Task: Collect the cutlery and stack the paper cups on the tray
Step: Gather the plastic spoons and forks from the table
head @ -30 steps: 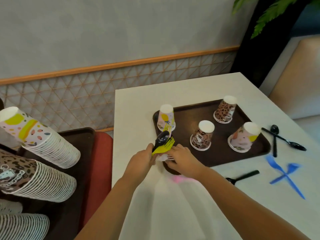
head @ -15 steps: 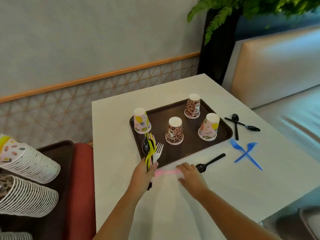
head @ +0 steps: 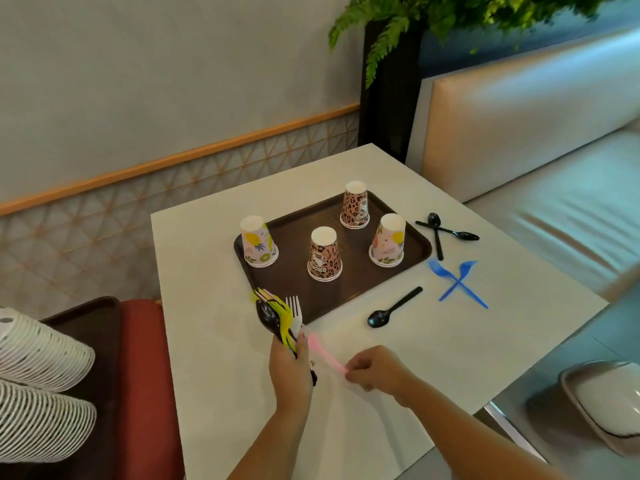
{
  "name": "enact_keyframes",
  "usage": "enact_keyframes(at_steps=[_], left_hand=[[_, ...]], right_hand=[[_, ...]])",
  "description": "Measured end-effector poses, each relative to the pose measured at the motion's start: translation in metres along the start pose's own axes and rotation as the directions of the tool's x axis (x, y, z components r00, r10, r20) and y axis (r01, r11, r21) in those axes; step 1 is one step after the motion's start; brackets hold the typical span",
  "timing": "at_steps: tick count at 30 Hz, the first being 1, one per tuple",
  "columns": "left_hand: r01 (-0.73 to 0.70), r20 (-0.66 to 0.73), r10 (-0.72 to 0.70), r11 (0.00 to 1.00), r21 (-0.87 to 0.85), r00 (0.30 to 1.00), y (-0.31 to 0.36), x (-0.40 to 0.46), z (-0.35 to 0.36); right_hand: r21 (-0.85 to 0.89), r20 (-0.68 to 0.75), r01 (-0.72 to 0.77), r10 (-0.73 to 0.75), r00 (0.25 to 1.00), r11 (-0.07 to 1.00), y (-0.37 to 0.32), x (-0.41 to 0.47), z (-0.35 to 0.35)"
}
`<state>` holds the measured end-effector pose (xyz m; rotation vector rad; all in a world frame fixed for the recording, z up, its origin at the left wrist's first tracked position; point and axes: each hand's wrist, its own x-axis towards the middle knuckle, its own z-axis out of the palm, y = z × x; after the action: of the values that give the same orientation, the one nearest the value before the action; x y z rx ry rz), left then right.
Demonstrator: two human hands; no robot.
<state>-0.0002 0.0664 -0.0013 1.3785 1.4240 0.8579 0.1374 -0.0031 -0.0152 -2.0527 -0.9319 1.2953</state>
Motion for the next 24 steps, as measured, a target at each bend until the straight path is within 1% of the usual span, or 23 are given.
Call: enact_keyframes(at_steps=[3, 6, 9, 12, 14, 16, 17, 18, 19, 20, 22, 24], left_hand=[[0.046, 0.032, -0.045, 0.998, -0.050, 0.998, 0.006, -0.005, 0.014], [0.109, 0.139, -0.094, 0.988, -0.106, 0.986, 0.014, -0.011, 0.030], [0.155, 0.246, -0.106, 0.970, -0.189, 0.963, 0.028, -0.012, 0.049], [0.135, 0.250, -0.085, 0.972, -0.193, 0.965, 0.041, -0.011, 0.066], [0.099, 0.210, -0.057, 0.976, -0.196, 0.976, 0.048, -0.011, 0.076], [0.058, 0.166, -0.028, 0.982, -0.180, 0.986, 0.052, -0.009, 0.084], [0.056, 0.150, -0.029, 0.983, -0.175, 0.988, 0.054, -0.009, 0.090], [0.054, 0.135, -0.033, 0.986, -0.159, 0.990, 0.055, -0.009, 0.095], [0.051, 0.125, -0.034, 0.989, -0.140, 0.992, 0.056, -0.009, 0.099], [0.045, 0.113, -0.032, 0.993, -0.113, 0.993, 0.057, -0.010, 0.103], [0.035, 0.097, -0.027, 0.996, -0.083, 0.995, 0.058, -0.011, 0.110], [0.047, 0.065, -0.041, 0.995, -0.089, 0.997, 0.060, -0.013, 0.116]], right_hand=[[0.213, 0.010, -0.021, 0.020, 1.000, 0.977, 0.001, -0.012, -0.017], [0.311, -0.034, 0.051, -0.043, 0.998, 0.949, -0.002, -0.015, -0.031], [0.298, -0.054, 0.142, -0.132, 0.990, 0.944, -0.006, -0.011, -0.043], [0.220, -0.028, 0.188, -0.186, 0.982, 0.957, -0.006, -0.004, -0.055], [0.139, -0.004, 0.224, -0.225, 0.974, 0.965, -0.004, 0.002, -0.069], [-0.025, -0.076, 0.265, -0.266, 0.961, 0.964, 0.001, 0.013, -0.086], [-0.147, -0.131, 0.275, -0.295, 0.947, 0.950, 0.005, 0.021, -0.097], [-0.287, -0.164, 0.285, -0.340, 0.926, 0.915, 0.009, 0.029, -0.106], [-0.420, -0.160, 0.287, -0.381, 0.910, 0.861, 0.014, 0.036, -0.110], [-0.529, -0.124, 0.285, -0.405, 0.906, 0.799, 0.018, 0.044, -0.115], [-0.672, -0.024, 0.287, -0.408, 0.913, 0.683, 0.024, 0.054, -0.119], [-0.732, 0.057, 0.321, -0.416, 0.908, 0.601, 0.028, 0.062, -0.120]])
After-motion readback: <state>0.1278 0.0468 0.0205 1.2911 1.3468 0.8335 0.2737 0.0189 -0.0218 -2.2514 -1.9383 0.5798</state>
